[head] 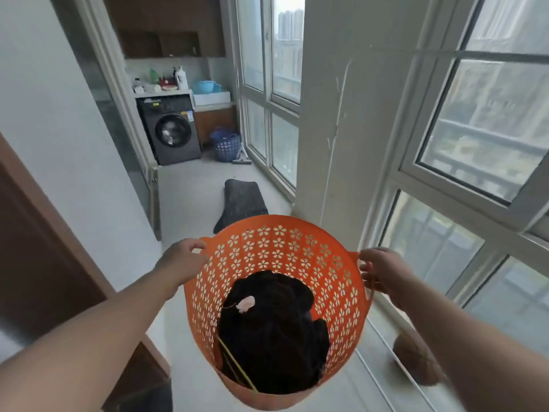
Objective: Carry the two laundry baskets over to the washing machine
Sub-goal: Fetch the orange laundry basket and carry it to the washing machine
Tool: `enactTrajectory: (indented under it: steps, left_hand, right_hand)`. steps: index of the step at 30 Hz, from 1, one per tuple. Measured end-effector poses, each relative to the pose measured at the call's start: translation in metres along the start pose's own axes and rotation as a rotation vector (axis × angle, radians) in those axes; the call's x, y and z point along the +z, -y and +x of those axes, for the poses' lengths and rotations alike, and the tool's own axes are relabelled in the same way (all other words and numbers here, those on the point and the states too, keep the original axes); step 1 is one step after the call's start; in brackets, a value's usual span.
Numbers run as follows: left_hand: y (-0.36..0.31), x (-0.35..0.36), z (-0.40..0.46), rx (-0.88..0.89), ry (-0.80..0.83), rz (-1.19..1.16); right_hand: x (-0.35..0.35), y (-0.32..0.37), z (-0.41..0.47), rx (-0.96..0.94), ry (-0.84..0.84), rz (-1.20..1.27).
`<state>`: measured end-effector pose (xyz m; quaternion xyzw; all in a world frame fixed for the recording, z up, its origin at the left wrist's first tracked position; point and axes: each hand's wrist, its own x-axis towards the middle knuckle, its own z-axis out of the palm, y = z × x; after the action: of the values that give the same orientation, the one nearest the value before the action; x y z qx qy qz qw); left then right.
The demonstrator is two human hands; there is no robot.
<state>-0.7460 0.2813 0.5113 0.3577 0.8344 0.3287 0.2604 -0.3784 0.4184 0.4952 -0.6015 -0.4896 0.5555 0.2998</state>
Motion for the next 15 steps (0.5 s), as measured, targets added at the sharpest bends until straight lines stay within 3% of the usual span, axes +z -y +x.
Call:
enactTrajectory:
  steps: [6, 15]
  left_hand:
    - [-0.03, -0.006, 0.099, -0.144, -0.072, -0.15]
    - [-0.074, -0.041, 0.246, -0.259, -0.207, -0.239]
  right_hand:
    - [0.06, 0.051, 0.146, -0.016, 0.094, 0.022]
    - [0.167, 0.192, 0.327, -0.069, 0.255, 0.035]
